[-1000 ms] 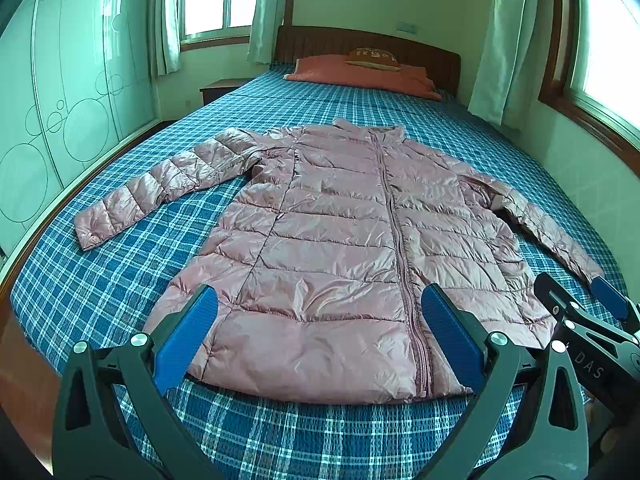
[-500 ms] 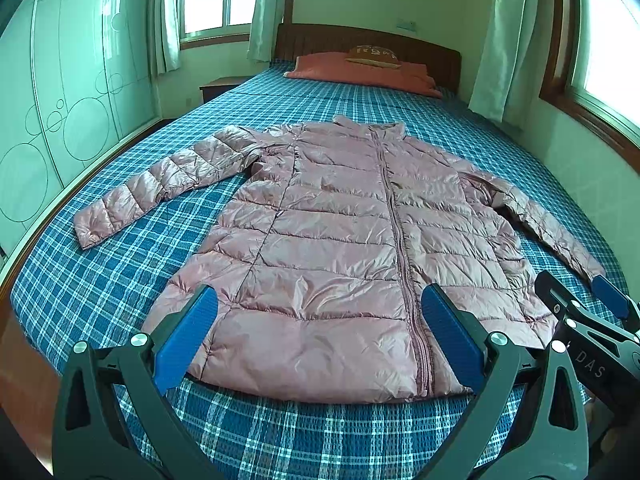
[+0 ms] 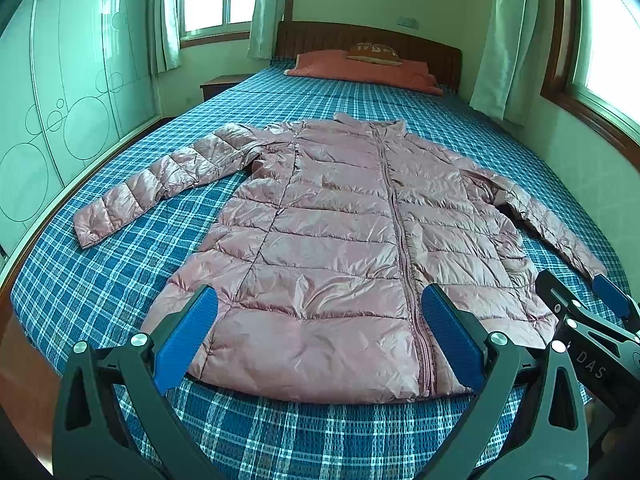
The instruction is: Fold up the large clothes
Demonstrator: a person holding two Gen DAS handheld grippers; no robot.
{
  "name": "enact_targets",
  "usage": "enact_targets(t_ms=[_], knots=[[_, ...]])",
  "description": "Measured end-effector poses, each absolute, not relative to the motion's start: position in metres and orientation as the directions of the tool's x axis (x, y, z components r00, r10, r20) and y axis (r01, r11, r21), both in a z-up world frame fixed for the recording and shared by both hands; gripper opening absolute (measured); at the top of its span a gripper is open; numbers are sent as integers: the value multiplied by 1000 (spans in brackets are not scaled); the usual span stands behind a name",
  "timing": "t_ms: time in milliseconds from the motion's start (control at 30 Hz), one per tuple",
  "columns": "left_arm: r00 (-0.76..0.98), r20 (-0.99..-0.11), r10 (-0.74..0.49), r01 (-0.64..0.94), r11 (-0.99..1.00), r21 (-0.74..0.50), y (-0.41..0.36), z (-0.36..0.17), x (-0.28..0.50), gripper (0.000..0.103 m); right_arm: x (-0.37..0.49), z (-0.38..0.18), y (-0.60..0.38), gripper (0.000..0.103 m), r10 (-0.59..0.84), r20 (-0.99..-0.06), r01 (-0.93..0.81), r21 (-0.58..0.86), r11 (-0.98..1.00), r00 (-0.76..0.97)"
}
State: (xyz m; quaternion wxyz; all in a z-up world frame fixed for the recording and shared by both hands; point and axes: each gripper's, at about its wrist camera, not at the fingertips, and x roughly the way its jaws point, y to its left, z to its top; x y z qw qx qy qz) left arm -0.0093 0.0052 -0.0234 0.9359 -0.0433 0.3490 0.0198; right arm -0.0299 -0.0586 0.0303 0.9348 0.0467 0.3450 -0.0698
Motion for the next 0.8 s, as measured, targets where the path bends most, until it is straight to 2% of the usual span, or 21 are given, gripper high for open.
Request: enact_targets(t_ms=[167,367,800], knots=[[733,-680,-2,-99,989,-109,18,-35,-7,101,-27,18,-65,98,-84,-664,177,75,981,743],[647,-762,8,-199,967,-160,52,-60,27,101,-11,3,-97,98,-74,-687,237,145,961,723],[506,-799,325,-606,793,-61,179,-101,99,101,14,-32,-270,98,-97,-677,505,438,744,730]])
